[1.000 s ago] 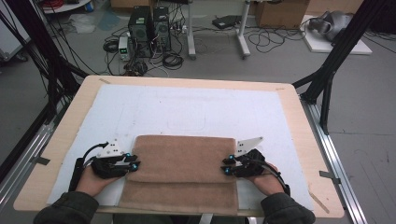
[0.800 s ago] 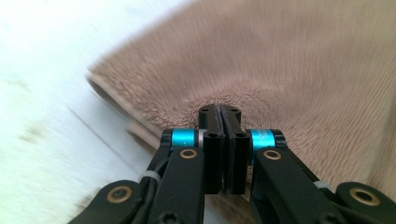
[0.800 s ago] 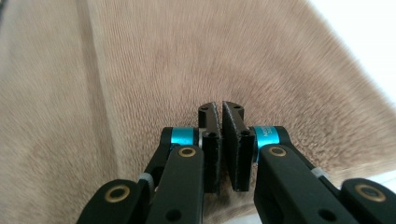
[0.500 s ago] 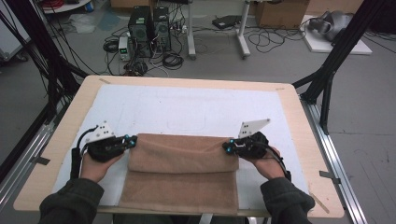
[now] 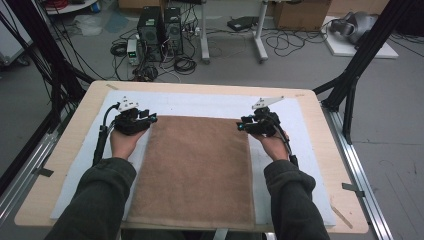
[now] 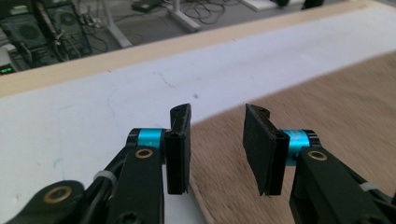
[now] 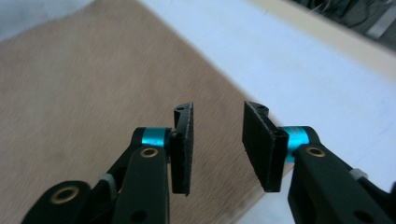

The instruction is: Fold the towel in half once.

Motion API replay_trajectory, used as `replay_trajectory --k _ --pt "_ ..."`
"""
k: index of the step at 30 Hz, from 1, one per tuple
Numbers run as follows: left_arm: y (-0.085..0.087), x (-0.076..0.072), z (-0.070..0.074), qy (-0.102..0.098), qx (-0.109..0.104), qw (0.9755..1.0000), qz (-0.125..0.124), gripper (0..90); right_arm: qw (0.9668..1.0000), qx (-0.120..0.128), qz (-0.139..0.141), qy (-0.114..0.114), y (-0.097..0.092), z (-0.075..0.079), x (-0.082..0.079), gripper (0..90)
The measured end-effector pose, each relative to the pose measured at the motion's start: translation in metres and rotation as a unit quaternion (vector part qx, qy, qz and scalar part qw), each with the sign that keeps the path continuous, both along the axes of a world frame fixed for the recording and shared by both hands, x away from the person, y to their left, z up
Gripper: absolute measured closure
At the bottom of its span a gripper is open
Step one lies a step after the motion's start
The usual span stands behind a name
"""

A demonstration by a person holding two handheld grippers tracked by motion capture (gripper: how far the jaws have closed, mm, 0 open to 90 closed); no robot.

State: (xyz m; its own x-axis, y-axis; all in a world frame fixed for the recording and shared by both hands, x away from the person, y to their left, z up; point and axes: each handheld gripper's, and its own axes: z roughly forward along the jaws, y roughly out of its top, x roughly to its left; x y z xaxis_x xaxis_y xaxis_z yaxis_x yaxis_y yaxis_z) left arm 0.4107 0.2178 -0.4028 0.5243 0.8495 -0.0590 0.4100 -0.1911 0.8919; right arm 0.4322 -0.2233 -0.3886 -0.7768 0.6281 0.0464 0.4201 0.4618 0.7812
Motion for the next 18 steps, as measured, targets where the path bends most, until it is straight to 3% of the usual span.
replay_trajectory --k 3,9,11,18 --pt "0.001 -0.015 -0.001 0.002 0.004 0.9997 -0.022 58.4 0.9999 0.000 0.003 0.012 -0.004 -0.011 -0.011 58.3" --pt "0.009 -0.038 -0.001 0.021 0.002 0.9991 -0.036 48.4 0.9982 0.043 -0.008 0.041 -0.021 -0.023 -0.027 47.6" --pt "0.010 -0.042 0.001 0.022 0.016 0.9989 -0.037 45.3 0.9979 0.049 -0.010 0.040 -0.023 -0.023 -0.032 44.5" --pt "0.014 -0.043 0.005 0.022 -0.005 0.9988 -0.044 39.8 0.9988 0.040 -0.006 0.030 -0.015 -0.020 -0.038 34.2"
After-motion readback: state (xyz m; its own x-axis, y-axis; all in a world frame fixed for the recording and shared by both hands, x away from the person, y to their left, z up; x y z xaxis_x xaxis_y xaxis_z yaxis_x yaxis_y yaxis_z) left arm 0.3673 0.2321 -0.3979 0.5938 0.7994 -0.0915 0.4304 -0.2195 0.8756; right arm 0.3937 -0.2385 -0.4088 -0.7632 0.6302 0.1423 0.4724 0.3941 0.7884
